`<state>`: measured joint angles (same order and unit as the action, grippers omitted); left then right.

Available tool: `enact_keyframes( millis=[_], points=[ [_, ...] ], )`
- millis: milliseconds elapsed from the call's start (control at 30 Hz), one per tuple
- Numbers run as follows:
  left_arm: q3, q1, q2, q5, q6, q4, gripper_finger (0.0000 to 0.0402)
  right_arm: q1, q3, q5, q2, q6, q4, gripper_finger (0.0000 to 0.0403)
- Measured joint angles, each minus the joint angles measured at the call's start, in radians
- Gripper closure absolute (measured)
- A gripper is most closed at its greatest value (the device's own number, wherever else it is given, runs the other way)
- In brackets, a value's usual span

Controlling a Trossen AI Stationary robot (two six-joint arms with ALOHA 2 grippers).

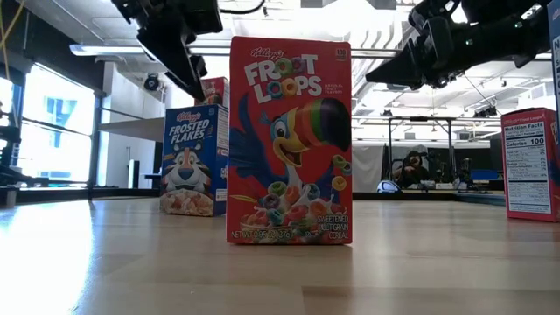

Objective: Stack cereal on shelf
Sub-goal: Put the top blue cereal box on the shelf aligned with the other blue cereal box

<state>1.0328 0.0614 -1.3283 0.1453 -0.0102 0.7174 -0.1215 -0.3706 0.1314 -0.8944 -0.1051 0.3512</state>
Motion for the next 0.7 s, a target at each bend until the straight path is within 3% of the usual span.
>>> enact_keyframes(
  millis=[400,700],
  points=[
    [0.068,-0.005,-0.052,0.003,0.008,0.084,0.0252,0.000,0.000,0.002,0.000,0.000,-0.015,0.0403],
    [0.069,-0.004,-0.051,-0.005,0.006,0.089,0.0226,0.000,0.000,0.002,0.000,0.000,-0.018,0.0403]
  ],
)
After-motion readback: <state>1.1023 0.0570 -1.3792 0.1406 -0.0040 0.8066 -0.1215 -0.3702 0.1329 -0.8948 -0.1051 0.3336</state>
